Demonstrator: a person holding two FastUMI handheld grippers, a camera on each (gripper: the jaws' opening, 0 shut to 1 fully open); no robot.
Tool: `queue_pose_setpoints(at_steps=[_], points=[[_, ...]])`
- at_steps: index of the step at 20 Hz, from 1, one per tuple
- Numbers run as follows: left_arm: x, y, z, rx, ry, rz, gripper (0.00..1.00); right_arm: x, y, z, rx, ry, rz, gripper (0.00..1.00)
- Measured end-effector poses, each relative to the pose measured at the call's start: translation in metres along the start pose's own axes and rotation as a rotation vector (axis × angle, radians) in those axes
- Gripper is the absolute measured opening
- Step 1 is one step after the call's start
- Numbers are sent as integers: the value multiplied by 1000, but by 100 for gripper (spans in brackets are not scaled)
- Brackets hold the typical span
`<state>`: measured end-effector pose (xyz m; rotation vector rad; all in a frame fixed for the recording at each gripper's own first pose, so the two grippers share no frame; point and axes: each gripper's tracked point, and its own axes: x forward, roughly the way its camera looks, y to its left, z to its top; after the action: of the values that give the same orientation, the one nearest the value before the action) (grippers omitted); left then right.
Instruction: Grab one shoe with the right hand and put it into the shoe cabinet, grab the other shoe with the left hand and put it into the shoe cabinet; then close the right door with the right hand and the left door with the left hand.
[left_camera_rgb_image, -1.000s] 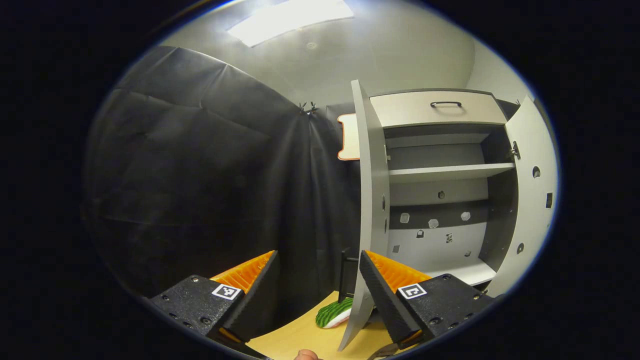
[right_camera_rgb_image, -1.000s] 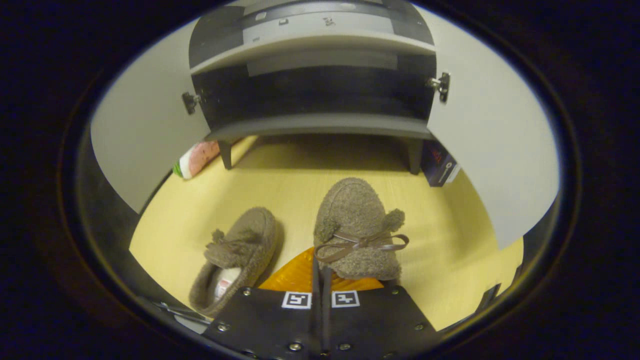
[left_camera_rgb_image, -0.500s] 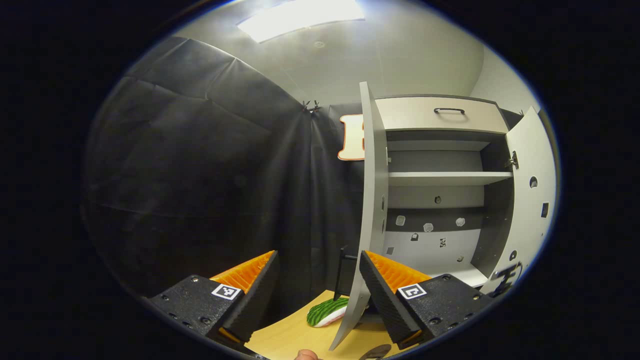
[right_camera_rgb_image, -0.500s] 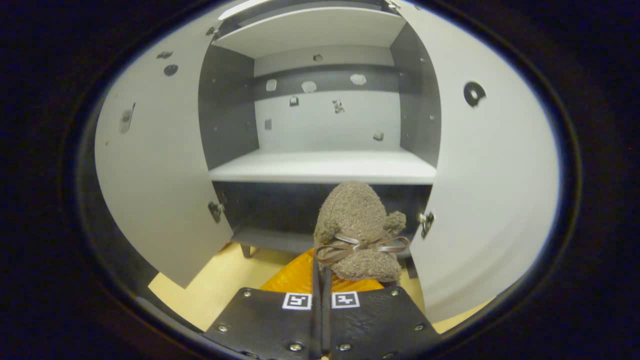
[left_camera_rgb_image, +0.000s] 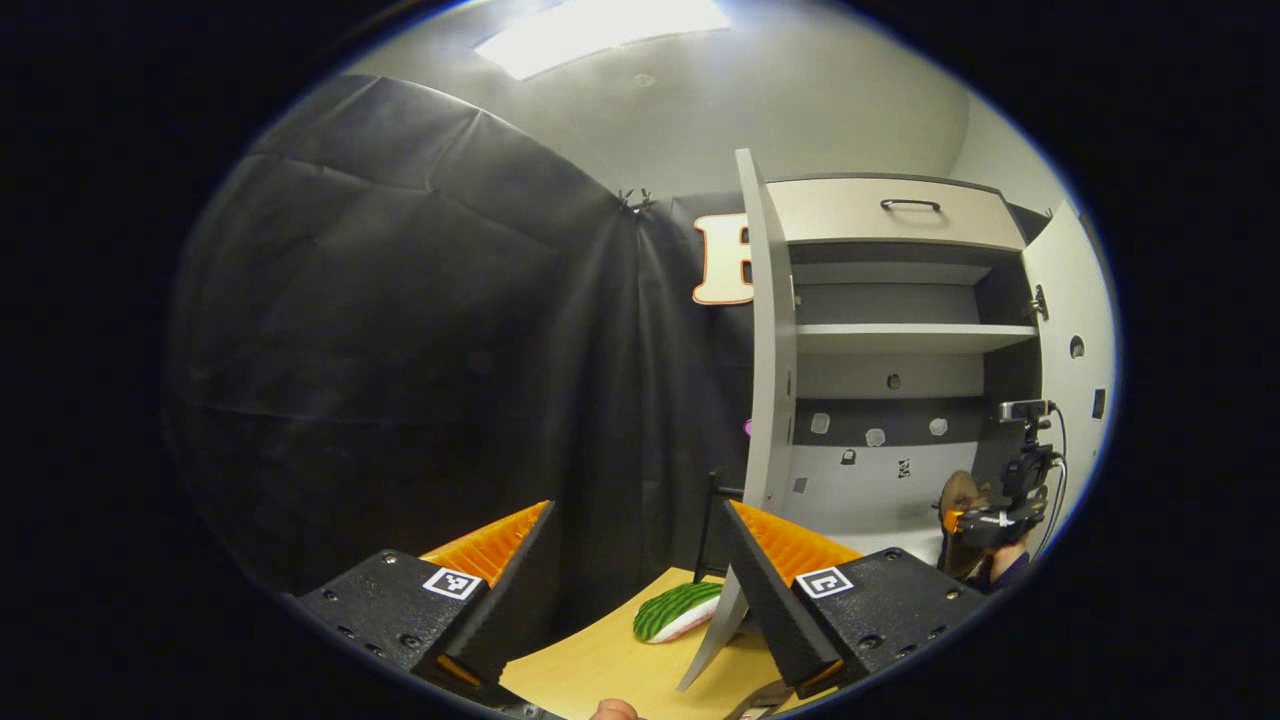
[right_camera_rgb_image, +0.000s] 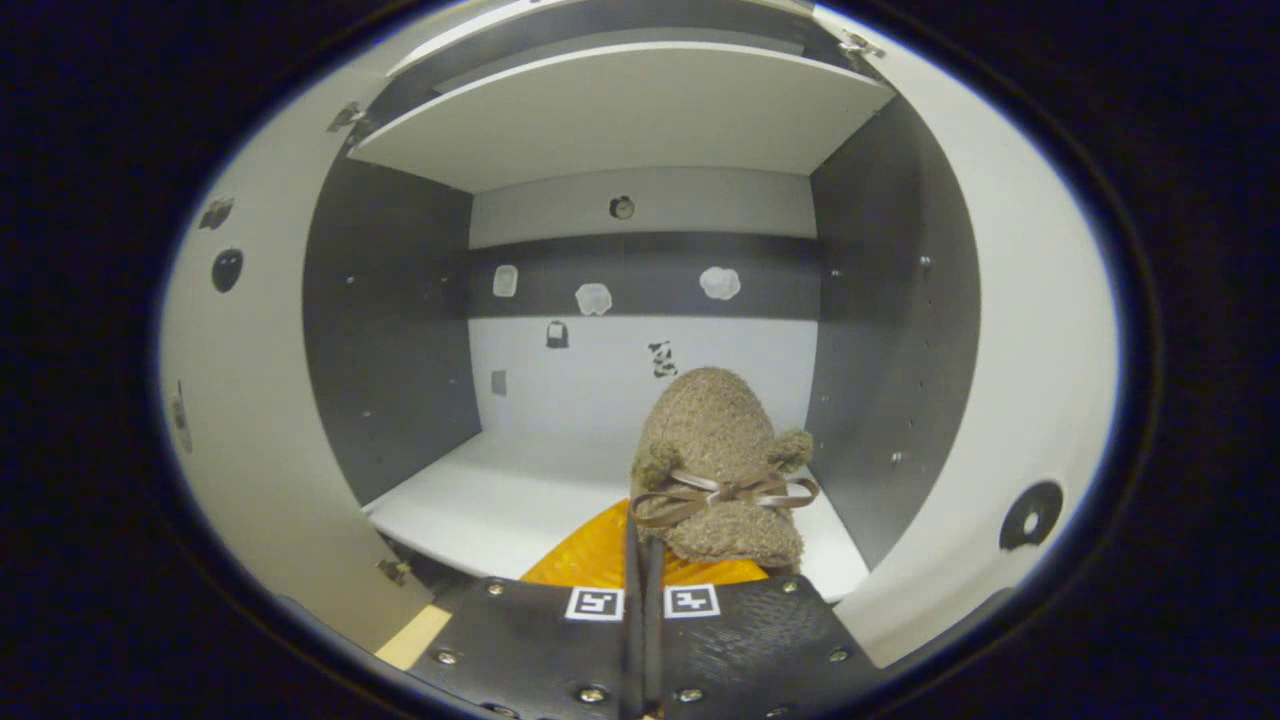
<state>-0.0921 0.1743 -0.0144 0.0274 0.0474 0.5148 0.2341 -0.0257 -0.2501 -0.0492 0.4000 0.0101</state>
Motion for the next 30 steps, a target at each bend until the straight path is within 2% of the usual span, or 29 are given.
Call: queue_pose_setpoints(at_steps=[4,8,14,17,20,21,22,23,25,28,30], points=[[4,11,-9,-11,15,33,96,51,-8,8,-12,13,-47,0],[6,17,-14,-6,21,59,98,91,-17,-15,-24,103,-86,0],[3,14,-13,-48,9,17,98,126,-21,-42,39,202,-139,1],[4,8,-13,-61,8,-4,98,138,-17,-53,88,244,-129,2],[4,2,-16,-66,22,-26,97,132,-8,-60,112,281,-92,10],[4,-2,-17,-69,24,-39,99,128,-8,-57,106,279,-95,17],[4,-7,-16,-72,21,-56,99,126,-6,-57,104,279,-88,20],[4,-12,-14,-75,13,-72,99,124,-5,-57,108,285,-80,30],[1,-23,-10,-70,-5,-109,99,112,-6,-52,110,288,-81,67],[-3,-33,-8,-44,-17,-146,98,87,-4,-36,80,256,-62,70],[-7,-43,-9,-43,-18,-175,98,65,-2,-11,47,185,-44,69]])
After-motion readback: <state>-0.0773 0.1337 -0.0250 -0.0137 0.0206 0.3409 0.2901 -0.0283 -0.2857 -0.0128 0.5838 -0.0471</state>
